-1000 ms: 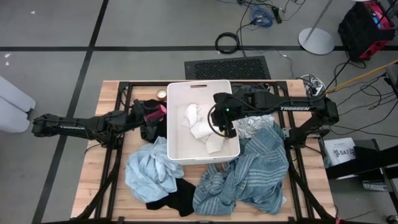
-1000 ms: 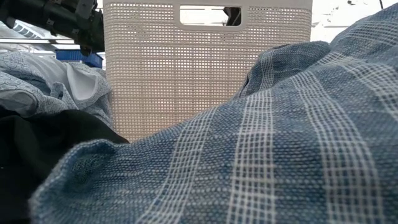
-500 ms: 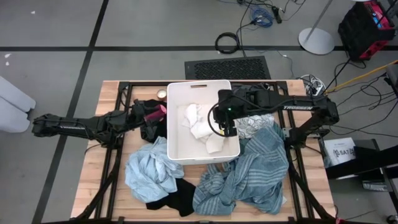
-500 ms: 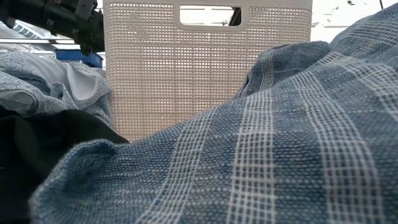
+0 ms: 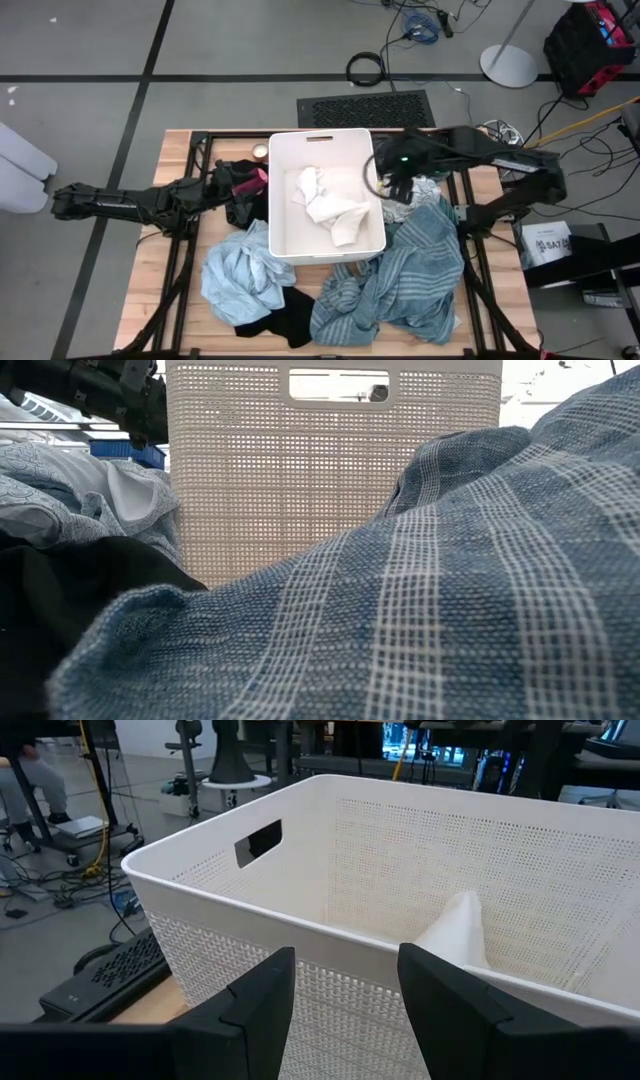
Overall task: Sort clothes
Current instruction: Put the white patterned shirt into the laundry bin
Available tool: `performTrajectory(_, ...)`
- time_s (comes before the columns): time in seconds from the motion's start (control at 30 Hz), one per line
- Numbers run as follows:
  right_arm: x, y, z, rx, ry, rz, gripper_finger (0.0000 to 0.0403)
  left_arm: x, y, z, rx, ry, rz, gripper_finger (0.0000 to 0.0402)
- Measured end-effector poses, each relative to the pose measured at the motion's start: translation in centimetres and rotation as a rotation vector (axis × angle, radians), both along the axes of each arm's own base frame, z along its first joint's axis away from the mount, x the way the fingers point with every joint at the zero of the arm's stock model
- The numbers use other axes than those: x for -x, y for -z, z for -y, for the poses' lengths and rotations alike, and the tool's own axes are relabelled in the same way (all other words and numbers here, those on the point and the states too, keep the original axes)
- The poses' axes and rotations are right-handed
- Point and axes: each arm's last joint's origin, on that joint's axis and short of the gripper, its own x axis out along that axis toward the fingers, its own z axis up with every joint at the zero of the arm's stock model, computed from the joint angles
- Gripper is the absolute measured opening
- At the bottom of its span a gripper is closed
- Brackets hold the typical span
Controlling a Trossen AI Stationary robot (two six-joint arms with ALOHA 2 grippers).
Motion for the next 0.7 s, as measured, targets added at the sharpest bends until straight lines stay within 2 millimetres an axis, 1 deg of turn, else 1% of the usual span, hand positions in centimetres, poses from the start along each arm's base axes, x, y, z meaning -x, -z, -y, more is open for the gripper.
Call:
performTrajectory(0.07, 1.6, 0.2, 0.4, 0.035, 0.109, 0.056, 0.0189, 0.0, 0.0, 0.0, 0.0, 0.0, -0.002, 0.0188)
performTrajectory(0.13, 2.9, 1.1, 0.7, 0.038, 0.22, 0.088, 0.0189, 0.0, 0.0, 0.0, 0.001, 0.002, -0.002, 0.0188)
performTrajectory(0.2, 4.0, 2.7, 1.1, 0.0, 0.333, 0.097, 0.0189, 0.0, 0.0, 0.0, 0.002, 0.002, -0.001, 0.0188)
performTrajectory(0.27, 4.6, 4.7, 1.5, -0.036, 0.429, 0.077, 0.0189, 0.0, 0.0, 0.0, 0.003, 0.002, 0.0, 0.0188)
performTrajectory(0.37, 5.0, 8.3, 1.9, -0.127, 0.486, 0.027, 0.0189, 0.0, 0.0, 0.0, 0.009, 0.001, 0.006, 0.0188)
performTrajectory(0.43, 4.8, 10.8, 2.2, -0.205, 0.483, 0.01, 0.0189, 0.0, -0.1, 0.0, 0.019, -0.001, 0.016, 0.0188)
performTrajectory(0.5, 4.6, 12.9, 2.6, -0.243, 0.501, -0.006, 0.0189, 0.0, -0.1, 0.0, 0.023, -0.001, 0.02, 0.0188)
performTrajectory(0.6, 4.9, 14.9, 3.0, -0.261, 0.553, -0.047, 0.0189, 0.0, -0.1, 0.0, 0.025, -0.001, 0.02, 0.0188)
performTrajectory(0.7, 5.2, 16.0, 3.2, -0.268, 0.59, -0.073, 0.0189, 0.0, -0.1, 0.0, 0.025, -0.002, 0.021, 0.0188)
